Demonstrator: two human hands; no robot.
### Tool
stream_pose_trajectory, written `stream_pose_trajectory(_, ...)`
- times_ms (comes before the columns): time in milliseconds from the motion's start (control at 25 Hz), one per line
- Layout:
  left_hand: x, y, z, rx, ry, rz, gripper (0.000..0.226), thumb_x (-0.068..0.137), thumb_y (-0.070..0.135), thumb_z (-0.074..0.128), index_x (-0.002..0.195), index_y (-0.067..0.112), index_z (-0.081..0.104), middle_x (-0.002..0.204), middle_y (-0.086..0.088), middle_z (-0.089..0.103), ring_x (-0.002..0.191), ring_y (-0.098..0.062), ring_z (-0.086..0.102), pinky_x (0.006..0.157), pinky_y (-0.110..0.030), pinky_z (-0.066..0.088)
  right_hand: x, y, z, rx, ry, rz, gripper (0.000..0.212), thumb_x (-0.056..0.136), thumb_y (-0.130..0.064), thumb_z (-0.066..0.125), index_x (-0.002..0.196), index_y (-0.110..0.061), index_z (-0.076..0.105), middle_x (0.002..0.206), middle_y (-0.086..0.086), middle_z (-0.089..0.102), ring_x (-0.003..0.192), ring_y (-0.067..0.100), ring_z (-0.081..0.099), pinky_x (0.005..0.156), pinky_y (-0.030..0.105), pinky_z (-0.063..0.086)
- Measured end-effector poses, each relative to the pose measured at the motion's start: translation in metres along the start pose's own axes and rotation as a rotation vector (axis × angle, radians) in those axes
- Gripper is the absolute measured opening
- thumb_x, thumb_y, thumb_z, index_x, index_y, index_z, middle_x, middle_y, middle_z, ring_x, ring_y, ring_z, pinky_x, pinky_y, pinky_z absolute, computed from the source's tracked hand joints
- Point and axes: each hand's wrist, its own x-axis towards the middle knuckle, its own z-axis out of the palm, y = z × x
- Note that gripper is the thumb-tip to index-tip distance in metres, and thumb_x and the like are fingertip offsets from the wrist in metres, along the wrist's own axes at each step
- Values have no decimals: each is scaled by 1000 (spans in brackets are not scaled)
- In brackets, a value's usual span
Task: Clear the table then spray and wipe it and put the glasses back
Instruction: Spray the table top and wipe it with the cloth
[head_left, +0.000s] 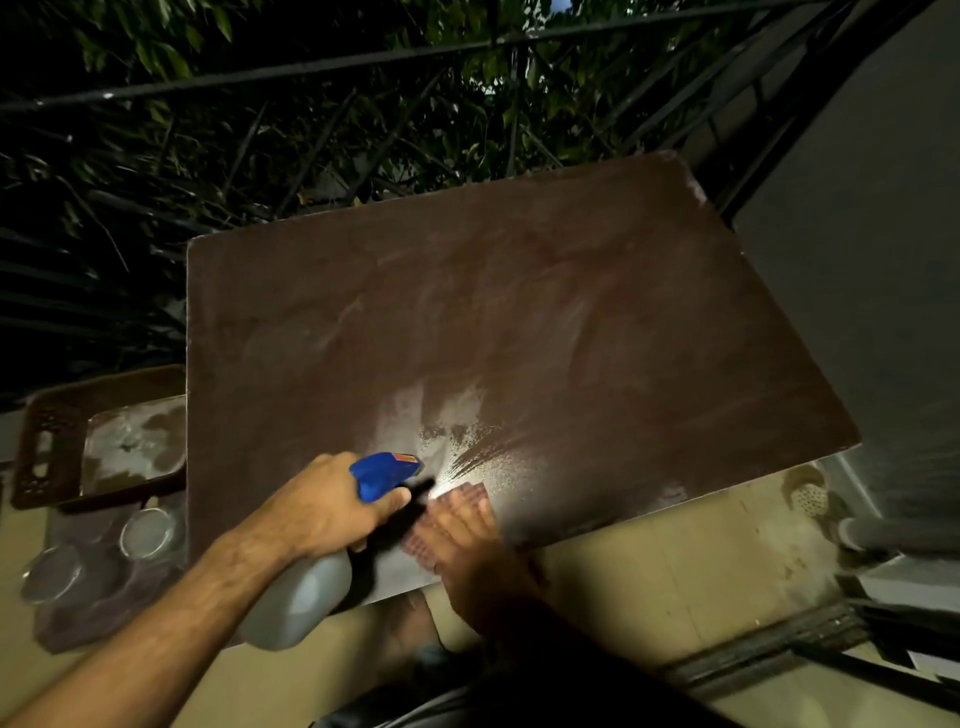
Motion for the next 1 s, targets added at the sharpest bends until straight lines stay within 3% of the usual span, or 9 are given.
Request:
stream_pose_trajectory(80, 2, -4, 0, 10, -28, 8, 28, 93, 52, 62, 73, 32, 62, 66, 4, 77, 61, 0, 69, 76, -31, 58, 6, 13, 0, -23, 3, -9, 64, 79, -19, 60, 141, -26, 44, 145, 5, 48, 138, 33, 36, 114, 58, 23)
stream_pose_trajectory(240, 1, -13, 1, -33, -53, 25, 28, 93, 50, 62, 69, 36, 59, 66, 3, 78, 53, 3, 68, 77, -32, 59, 17, 99, -23, -59, 67, 576, 64, 84, -17, 51, 145, -33, 41, 153, 2, 37, 141, 33, 27, 115, 54, 16)
stream_pose_trajectory(400, 2, -17, 2, -29, -68, 74, 29, 93, 48, 63, 66, 40, 57, 64, 2, 77, 51, 2, 67, 76, -33, 60, 9, 130, -52, 86, 229, 914, 60, 86, -14, 49, 145, -13, 44, 155, 14, 32, 145, 38, 21, 118, 51, 3)
stream_pose_trajectory(480, 4, -15, 1, -16, -87, 110, 29, 94, 47, 62, 67, 39, 56, 64, 1, 77, 52, -2, 69, 75, -32, 60, 9, 101, -46, 64, 216, 815, 60, 82, -20, 41, 142, -15, 49, 150, 16, 40, 140, 42, 32, 115, 60, 14)
stream_pose_trajectory(560, 9, -10, 1, 16, -98, 143, 32, 94, 46, 62, 65, 37, 56, 60, 0, 76, 54, -4, 70, 70, -29, 56, 7, 58, -31, 9, 76, 511, 61, 83, -23, 44, 143, -30, 43, 150, 11, 41, 138, 41, 34, 110, 66, 22)
stream_pose_trajectory(680, 19, 2, 5, 75, -105, 188, 36, 94, 48, 62, 69, 22, 59, 58, 2, 75, 56, -5, 69, 59, -23, 49, -8, 23, -25, -69, 45, 167, 72, 75, -15, 58, 141, -33, 36, 146, 4, 37, 136, 33, 30, 115, 59, 17)
stream_pose_trajectory(760, 27, 14, 6, 86, -113, 222, 37, 93, 48, 63, 76, 15, 64, 57, 1, 74, 54, -6, 68, 58, -24, 50, -16, 22, -35, -105, 161, 147, 76, 70, -10, 64, 137, -28, 36, 140, 3, 35, 132, 29, 31, 116, 51, 9)
stream_pose_trajectory(840, 36, 31, 7, 107, -128, 266, 36, 94, 49, 61, 88, 15, 69, 59, -1, 74, 59, -11, 71, 65, -32, 58, -22, 29, -41, -108, 240, 202, 81, 63, -4, 71, 135, -22, 38, 137, 6, 43, 129, 31, 34, 115, 53, 16)
stream_pose_trajectory(1000, 50, 62, 10, 138, -146, 303, 42, 93, 54, 60, 86, 13, 68, 58, -2, 74, 61, -13, 72, 71, -36, 59, -25, 12, -26, -50, 145, 182, 65, 73, -14, 63, 134, -21, 44, 138, 7, 47, 134, 33, 34, 115, 58, 17)
